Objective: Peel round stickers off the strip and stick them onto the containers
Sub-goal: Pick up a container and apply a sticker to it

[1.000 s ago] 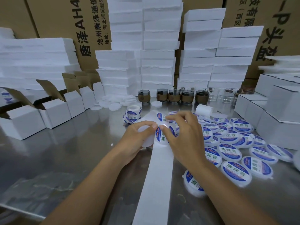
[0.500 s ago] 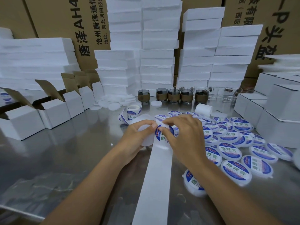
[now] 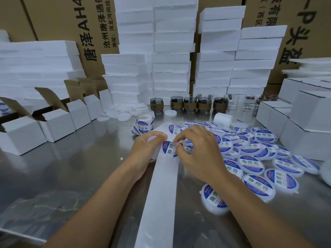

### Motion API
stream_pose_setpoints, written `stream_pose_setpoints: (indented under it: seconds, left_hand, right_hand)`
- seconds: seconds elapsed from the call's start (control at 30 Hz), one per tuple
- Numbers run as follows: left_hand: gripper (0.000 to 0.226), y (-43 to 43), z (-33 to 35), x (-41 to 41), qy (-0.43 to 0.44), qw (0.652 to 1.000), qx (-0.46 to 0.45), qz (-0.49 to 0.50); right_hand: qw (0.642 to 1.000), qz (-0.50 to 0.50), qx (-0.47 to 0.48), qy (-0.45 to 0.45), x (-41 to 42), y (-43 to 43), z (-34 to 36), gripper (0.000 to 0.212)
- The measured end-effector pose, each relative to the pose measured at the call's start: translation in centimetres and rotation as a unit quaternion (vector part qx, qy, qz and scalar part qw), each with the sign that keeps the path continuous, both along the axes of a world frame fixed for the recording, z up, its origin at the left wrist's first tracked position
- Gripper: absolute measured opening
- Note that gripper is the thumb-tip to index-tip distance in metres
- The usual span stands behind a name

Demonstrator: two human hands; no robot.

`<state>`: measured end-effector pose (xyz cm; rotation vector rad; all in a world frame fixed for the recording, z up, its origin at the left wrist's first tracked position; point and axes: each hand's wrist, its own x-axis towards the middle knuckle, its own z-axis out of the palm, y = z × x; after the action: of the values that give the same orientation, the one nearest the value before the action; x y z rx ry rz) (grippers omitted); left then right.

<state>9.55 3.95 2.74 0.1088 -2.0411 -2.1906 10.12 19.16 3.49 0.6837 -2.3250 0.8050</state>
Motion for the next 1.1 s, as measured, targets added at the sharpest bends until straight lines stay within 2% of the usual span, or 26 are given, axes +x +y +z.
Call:
stream_pose_setpoints:
  seconds: [0.1, 0.2, 0.33, 0.43, 0.5, 0.63, 0.77, 0.83, 0.93, 1.03, 1.1]
  left_hand:
    - [0.008, 0.0, -0.1, -0.2, 0.003, 0.999, -0.016, 0.045]
    - [0.006, 0.0, -0.2, -0.4, 0.025, 0.996, -0.027, 0.080]
    - [0.010, -0.2, -0.3, -0.4, 0.033, 0.994, -0.024, 0.105]
    - [0.006, -0.2, 0.0, -0.4, 0.050, 0.991, -0.010, 0.125]
    - [0.010, -0.3, 0.3, -0.4, 0.050, 0.989, 0.035, 0.136]
    - [0.011, -0.9, 1.1, -0.4, 0.050, 0.967, 0.209, 0.138]
    - [0.006, -1.8, 1.4, -0.7, 0.086, 0.941, 0.292, 0.148]
    - [0.011, -2.4, 1.5, -0.7, 0.101, 0.933, 0.322, 0.130]
    - [0.018, -3.1, 1.5, -0.5, 0.111, 0.907, 0.405, 0.042]
    - [0.035, -2.9, 1.6, -0.1, 0.083, 0.904, 0.416, -0.048]
    - [0.043, -2.1, 1.4, -0.1, 0.054, 0.922, 0.373, -0.093]
  right_hand:
    - [0.999, 0.015, -0.037, -0.027, 0.3, -0.3, 0.3, 0.006]
    - [0.985, 0.029, -0.159, -0.063, 0.7, -0.4, 0.8, 0.013]
    - [0.927, 0.041, -0.350, -0.129, 0.6, -0.2, 1.5, 0.023]
    - [0.882, 0.067, -0.433, -0.174, 0.3, 0.0, 2.0, 0.025]
    - [0.859, 0.089, -0.459, -0.211, 0.3, 0.1, 2.1, 0.027]
    - [0.815, 0.116, -0.496, -0.275, 0.2, -0.1, 2.3, 0.034]
    - [0.787, 0.133, -0.521, -0.301, 0.3, -0.1, 2.5, 0.024]
    - [0.766, 0.147, -0.540, -0.317, 0.3, -0.1, 2.6, 0.021]
    - [0.719, 0.177, -0.572, -0.352, 0.4, 0.0, 2.7, 0.018]
    - [0.685, 0.221, -0.583, -0.375, 0.5, 0.0, 2.8, 0.022]
    - [0.687, 0.246, -0.569, -0.380, 0.6, 0.0, 2.7, 0.025]
